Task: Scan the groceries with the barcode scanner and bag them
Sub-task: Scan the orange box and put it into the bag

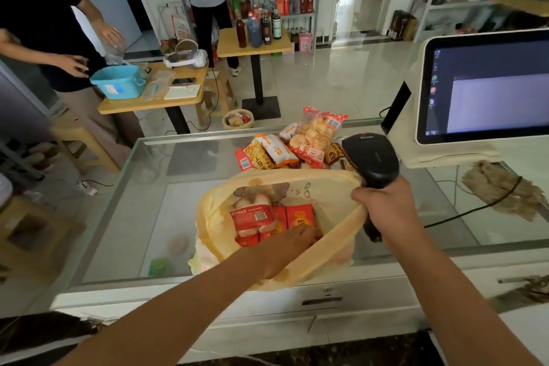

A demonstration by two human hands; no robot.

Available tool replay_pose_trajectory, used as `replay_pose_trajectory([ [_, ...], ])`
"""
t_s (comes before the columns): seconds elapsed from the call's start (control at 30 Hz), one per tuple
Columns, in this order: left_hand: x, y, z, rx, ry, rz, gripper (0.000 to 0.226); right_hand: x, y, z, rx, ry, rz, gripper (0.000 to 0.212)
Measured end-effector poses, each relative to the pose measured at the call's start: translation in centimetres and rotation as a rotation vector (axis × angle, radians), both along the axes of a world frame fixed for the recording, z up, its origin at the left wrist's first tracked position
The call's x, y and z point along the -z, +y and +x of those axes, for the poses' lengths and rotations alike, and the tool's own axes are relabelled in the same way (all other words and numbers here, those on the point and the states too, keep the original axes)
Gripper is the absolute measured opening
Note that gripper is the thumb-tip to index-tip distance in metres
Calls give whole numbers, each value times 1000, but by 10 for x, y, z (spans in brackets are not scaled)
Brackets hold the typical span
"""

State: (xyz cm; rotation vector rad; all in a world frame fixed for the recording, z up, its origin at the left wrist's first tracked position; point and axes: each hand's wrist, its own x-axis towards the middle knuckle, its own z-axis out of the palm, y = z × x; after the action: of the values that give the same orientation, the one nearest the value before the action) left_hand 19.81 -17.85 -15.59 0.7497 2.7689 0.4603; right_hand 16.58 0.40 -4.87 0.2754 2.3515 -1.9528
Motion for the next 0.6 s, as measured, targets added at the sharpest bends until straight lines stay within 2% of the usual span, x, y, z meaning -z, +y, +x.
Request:
replay_pose_trajectory([
  [0.07,-21,-7,3,71,40,-40,33,0,1,1,13,1,-9,37],
  [0.13,-13,-27,5,61,-10,-53,30,-1,2,1,9,-8,-12,36],
  [0.3,5,-34,3,45,-95,-312,61,0,-6,3,-26,-40,6,38],
  [0.47,-2,-14,-1,17,46,-451,83,-3,-7,4,-32,-12,25,35],
  [0.53,-2,-9,-10,-63,38,-412,72,-10,-3,0,-12,27,8,33],
  [0.6,10,-8,-16,-87,233,-325,62,-16,2,-5,0,50,-18,29],
])
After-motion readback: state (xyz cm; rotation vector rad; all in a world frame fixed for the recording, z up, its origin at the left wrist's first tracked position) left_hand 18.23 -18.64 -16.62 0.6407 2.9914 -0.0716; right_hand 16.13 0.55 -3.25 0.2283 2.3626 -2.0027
